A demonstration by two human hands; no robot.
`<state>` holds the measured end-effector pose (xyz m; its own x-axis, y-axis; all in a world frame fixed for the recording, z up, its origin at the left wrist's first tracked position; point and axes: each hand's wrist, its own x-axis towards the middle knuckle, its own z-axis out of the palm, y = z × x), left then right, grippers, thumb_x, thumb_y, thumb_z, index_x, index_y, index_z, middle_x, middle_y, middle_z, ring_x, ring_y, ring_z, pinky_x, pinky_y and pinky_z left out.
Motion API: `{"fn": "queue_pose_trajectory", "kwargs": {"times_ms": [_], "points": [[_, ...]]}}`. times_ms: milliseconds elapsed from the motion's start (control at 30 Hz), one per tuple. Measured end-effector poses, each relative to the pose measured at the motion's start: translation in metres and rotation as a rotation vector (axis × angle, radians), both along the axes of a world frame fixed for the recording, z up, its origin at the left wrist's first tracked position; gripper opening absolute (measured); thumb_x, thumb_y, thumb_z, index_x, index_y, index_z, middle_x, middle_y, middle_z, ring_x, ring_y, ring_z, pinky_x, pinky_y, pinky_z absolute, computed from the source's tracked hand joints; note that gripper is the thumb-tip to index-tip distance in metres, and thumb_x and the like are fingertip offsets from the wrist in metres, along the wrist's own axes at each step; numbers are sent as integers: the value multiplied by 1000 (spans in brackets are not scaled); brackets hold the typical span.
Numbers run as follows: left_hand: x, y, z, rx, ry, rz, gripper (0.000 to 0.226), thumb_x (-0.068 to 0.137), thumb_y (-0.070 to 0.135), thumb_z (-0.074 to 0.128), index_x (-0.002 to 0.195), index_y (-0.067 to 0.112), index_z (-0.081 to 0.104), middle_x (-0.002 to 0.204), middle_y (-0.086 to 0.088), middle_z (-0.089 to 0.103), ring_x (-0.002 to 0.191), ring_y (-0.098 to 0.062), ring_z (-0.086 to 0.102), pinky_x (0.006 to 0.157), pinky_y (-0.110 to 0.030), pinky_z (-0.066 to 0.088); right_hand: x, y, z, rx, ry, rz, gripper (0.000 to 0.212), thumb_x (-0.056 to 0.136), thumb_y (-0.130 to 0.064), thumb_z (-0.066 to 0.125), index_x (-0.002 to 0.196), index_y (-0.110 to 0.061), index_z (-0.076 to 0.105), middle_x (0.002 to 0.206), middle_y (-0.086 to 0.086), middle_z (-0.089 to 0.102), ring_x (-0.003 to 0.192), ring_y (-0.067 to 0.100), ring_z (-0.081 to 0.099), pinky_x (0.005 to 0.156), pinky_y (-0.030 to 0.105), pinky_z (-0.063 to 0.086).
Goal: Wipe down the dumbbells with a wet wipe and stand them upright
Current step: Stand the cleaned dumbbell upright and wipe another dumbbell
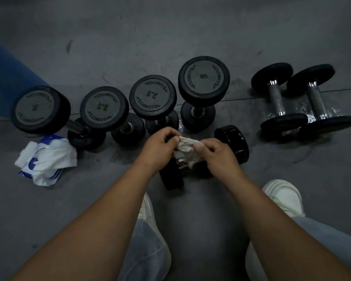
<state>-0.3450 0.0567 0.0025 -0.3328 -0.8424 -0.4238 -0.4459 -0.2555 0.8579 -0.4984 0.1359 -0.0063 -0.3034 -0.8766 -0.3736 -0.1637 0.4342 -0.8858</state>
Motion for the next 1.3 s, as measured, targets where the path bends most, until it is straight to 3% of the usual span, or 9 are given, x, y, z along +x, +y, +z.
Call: {"fn": "queue_pose_trajectory", "kwargs": {"times_ms": [267, 400, 600, 733, 867, 1000, 1067, 1200, 1300], "points": [[-2, 4, 7, 56, 42, -98, 10, 88, 16, 73, 84, 10, 67, 67, -1, 57, 53, -6, 46, 49, -19, 38, -12, -3, 12, 95, -214, -105, 17, 93, -14, 55, 87, -16, 71, 66, -6, 62, 62, 7, 57, 57, 21, 46], [-1, 3, 12, 182, 167, -88, 8, 89, 10, 70, 84, 11, 65, 74, -3, 61, 68, -13, 55, 66, -27, 46, -25, 0, 12, 226, -367, 22, 17, 85, -27, 68, 72, -17, 65, 66, 3, 58, 63, 17, 51, 60, 28, 41], [-20, 9, 15, 192, 199, 39, 18, 97, 13, 60, 79, 16, 62, 62, 3, 56, 51, -8, 48, 49, -21, 40, -12, -6, 16, 147, -1124, -400, 43, 82, -17, 58, 118, 5, 57, 93, 16, 67, 75, 18, 66, 59, 22, 54], [-21, 12, 10, 87, 139, 10, 13, 95, 17, 63, 82, 15, 65, 65, 0, 57, 53, -7, 48, 51, -22, 42, -5, -7, 13, 232, -1056, -465, 18, 93, -1, 46, 106, 2, 59, 68, 8, 61, 42, 5, 51, 35, 10, 37], [-17, 15, 6, 6, 72, 22, 12, 97, 13, 59, 87, 11, 65, 68, 5, 59, 56, 2, 51, 57, -15, 43, -6, -6, 13, 339, -1004, -426, 16, 94, 6, 45, 97, -4, 57, 78, 12, 59, 42, 4, 51, 37, 11, 39], [-16, 14, 10, 166, 93, 6, 16, 95, 28, 64, 103, 14, 61, 78, 5, 64, 66, -3, 60, 65, -25, 52, 1, -5, 8, 248, -532, -295, 11, 92, -6, 59, 102, -4, 62, 78, 10, 65, 56, 12, 56, 44, 19, 43], [-15, 13, 11, 189, 67, -90, 20, 90, 22, 71, 106, 13, 64, 82, 2, 66, 69, -4, 61, 63, -21, 51, 3, -6, 7, 221, -492, -312, 6, 92, -11, 61, 96, -7, 63, 72, 8, 63, 53, 11, 51, 41, 20, 38], [-17, 14, 12, 335, 208, 65, 7, 96, 12, 61, 94, 9, 66, 86, -10, 65, 78, -21, 58, 67, -29, 47, -3, -7, 12, 241, -1048, -513, 9, 93, -20, 59, 87, -14, 58, 64, 0, 54, 45, 2, 45, 34, 12, 27], [-21, 12, 17, 448, 358, 255, 6, 96, 8, 59, 99, 9, 64, 89, -9, 66, 72, -17, 63, 59, -27, 53, -4, -7, 14, 264, -1240, -596, 18, 93, -29, 58, 88, -12, 60, 66, 1, 61, 52, 6, 56, 43, 13, 40]]}}
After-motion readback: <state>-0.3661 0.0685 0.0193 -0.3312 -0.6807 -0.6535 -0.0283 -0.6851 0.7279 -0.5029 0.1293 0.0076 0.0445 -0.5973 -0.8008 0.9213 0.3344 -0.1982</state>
